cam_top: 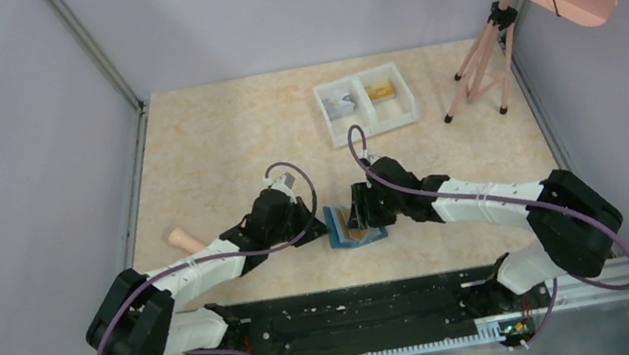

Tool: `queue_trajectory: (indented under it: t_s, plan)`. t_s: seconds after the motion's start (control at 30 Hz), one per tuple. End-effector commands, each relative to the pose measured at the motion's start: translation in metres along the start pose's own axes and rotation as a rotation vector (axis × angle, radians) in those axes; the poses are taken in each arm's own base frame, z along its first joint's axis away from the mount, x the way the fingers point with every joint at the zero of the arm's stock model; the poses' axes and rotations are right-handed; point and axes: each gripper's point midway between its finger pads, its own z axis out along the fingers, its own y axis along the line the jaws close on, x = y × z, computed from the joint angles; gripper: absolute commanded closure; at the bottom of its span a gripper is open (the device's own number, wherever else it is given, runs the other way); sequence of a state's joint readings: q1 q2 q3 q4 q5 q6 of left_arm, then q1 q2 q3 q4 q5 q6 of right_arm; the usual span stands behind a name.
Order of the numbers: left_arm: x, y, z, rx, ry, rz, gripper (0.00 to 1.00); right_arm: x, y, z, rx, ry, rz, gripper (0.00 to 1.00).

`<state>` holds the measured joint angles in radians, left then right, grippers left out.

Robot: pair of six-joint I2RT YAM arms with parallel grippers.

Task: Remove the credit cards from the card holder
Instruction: Open the card holder at the center of the board.

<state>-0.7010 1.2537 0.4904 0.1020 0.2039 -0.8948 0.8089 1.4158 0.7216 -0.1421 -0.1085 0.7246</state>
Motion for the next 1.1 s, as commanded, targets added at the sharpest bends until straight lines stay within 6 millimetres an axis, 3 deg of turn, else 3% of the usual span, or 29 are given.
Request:
queue_trajectory:
  t_s: [0.0,0.33,1.07]
  plan:
    - [-0.0091,-0.0067,-0.0038,0.017,-0.039,0.019,1.0,-0.0214,0.0105,-0.0094,0.001,-0.069,-0.035,0.5]
    - [-0.0076,-0.0015,-0.0013,0.002,-0.037,0.018,1.0,-0.0265,0.0095,-0.0129,0.012,-0.092,-0.045,0.53]
    - [-0.0063,-0.001,0.0005,0.005,-0.031,0.016,1.0,-0.0281,0.0082,-0.0099,0.049,-0.082,-0.101,0.29]
